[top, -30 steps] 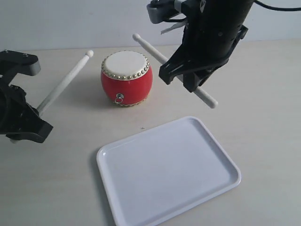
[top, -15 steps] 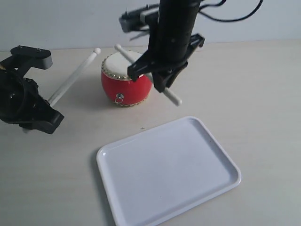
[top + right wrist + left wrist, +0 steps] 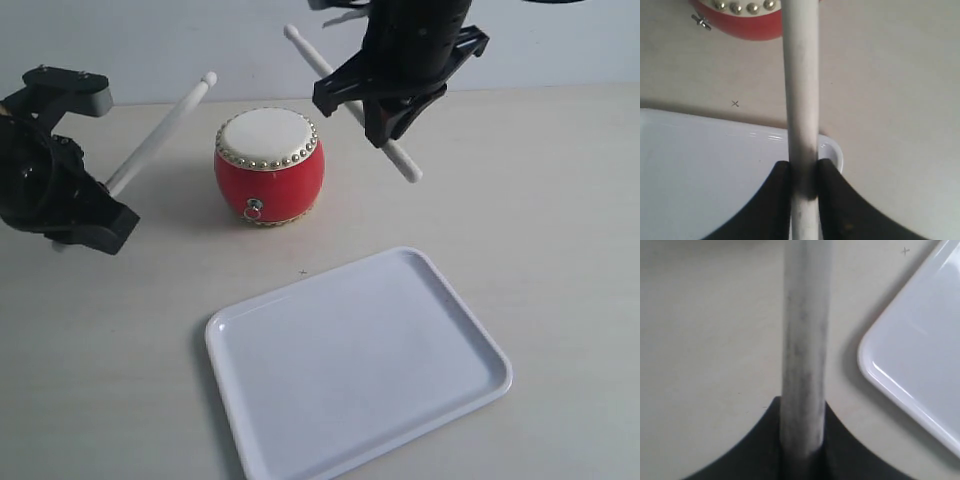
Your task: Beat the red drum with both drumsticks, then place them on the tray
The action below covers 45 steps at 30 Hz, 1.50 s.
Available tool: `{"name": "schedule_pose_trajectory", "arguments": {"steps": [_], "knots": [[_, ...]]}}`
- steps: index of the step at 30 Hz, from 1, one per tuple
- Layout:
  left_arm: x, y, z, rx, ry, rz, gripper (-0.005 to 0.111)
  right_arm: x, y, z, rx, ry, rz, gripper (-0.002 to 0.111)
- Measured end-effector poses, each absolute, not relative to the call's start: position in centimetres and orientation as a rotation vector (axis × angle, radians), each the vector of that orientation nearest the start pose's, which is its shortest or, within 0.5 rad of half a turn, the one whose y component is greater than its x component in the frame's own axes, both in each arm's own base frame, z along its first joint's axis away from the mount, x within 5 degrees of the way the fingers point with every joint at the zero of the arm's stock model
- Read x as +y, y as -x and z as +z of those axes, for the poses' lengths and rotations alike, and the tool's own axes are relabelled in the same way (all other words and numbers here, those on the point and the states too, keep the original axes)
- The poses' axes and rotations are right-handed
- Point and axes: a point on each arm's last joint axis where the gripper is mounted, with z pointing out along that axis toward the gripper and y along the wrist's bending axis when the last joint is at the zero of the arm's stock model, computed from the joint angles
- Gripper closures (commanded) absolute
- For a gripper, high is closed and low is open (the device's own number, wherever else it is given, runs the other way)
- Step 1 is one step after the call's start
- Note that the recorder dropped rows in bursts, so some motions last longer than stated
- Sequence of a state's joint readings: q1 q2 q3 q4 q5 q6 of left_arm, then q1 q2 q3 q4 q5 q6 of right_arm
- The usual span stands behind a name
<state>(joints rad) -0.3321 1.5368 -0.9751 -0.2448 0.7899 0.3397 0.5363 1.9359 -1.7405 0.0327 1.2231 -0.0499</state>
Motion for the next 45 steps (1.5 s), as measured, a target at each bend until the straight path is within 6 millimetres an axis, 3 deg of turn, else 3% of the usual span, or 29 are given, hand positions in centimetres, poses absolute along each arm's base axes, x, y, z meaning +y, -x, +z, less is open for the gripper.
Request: {"name": "schedule_pose_trajectory", "arguments": {"steps": [6, 15, 22, 24, 28, 30, 32, 36, 41, 43, 45], "knots": [[-11.6, -29.1, 24.1, 2.757, -0.802, -0.260, 0.107, 20.5, -34.5, 28.8, 2.781, 0.819, 0.128, 0.108], [-12.9, -30.8, 21.5, 2.914, -0.962, -0.174, 0.107, 19.7, -33.5, 28.8, 2.789, 0.861, 0.096, 0.108], [-13.2, -31.9, 22.1, 2.867, -0.929, -0.163, 0.107, 19.5, -33.2, 29.9, 2.755, 0.873, 0.091, 0.108], [-13.3, -32.2, 21.2, 2.901, -0.939, -0.163, 0.107, 19.5, -33.2, 29.8, 2.758, 0.873, 0.096, 0.108], [-13.5, -32.3, 17.3, 3.075, -0.991, -0.163, 0.107, 19.5, -33.0, 29.3, 2.774, 0.885, 0.104, 0.108], [-13.5, -32.3, 16.7, 3.096, -1.001, -0.163, 0.107, 19.5, -32.9, 29.1, 2.781, 0.886, 0.109, 0.108], [-13.4, -32.2, 17.4, 3.076, -1.003, -0.167, 0.107, 19.6, -32.9, 29.1, 2.785, 0.885, 0.130, 0.108], [-13.0, -31.7, 21.3, 2.956, -0.966, -0.175, 0.107, 20.4, -33.2, 27.6, 2.832, 0.883, 0.202, 0.108], [-11.6, -30.7, 25.7, 2.839, -0.897, -0.173, 0.107, 21.8, -34.5, 21.6, 2.993, 0.898, 0.235, 0.108], [-11.2, -30.3, 26.6, 2.821, -0.881, -0.175, 0.107, 22.2, -34.8, 19.2, 3.049, 0.912, 0.223, 0.108], [-11.0, -30.2, 26.9, 2.817, -0.871, -0.178, 0.107, 22.5, -34.8, 18.2, 3.073, 0.922, 0.221, 0.108]]}}
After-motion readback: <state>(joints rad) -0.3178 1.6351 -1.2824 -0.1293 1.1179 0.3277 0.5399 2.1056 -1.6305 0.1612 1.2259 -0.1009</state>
